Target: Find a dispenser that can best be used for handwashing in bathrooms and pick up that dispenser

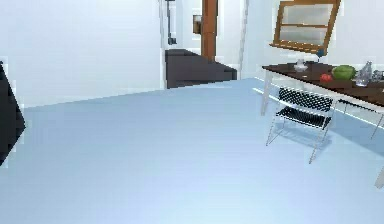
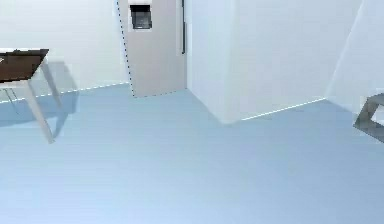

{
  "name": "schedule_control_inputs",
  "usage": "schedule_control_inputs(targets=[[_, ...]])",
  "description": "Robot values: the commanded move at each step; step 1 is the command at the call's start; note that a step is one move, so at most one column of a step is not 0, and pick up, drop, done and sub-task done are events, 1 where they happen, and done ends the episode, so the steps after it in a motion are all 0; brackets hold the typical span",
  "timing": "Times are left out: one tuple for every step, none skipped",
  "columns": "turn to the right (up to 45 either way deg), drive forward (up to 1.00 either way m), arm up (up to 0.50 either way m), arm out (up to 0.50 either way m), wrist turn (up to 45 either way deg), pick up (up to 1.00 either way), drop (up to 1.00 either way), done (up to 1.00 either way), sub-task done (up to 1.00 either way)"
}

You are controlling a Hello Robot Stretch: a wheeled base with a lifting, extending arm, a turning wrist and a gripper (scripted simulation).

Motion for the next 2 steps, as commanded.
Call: schedule_control_inputs(targets=[[-21.0,0.00,0.00,0.00,0.0,0.00,0.00,0.00,0.00],[0.0,1.00,0.00,0.00,0.0,0.00,0.00,0.00,0.00]])
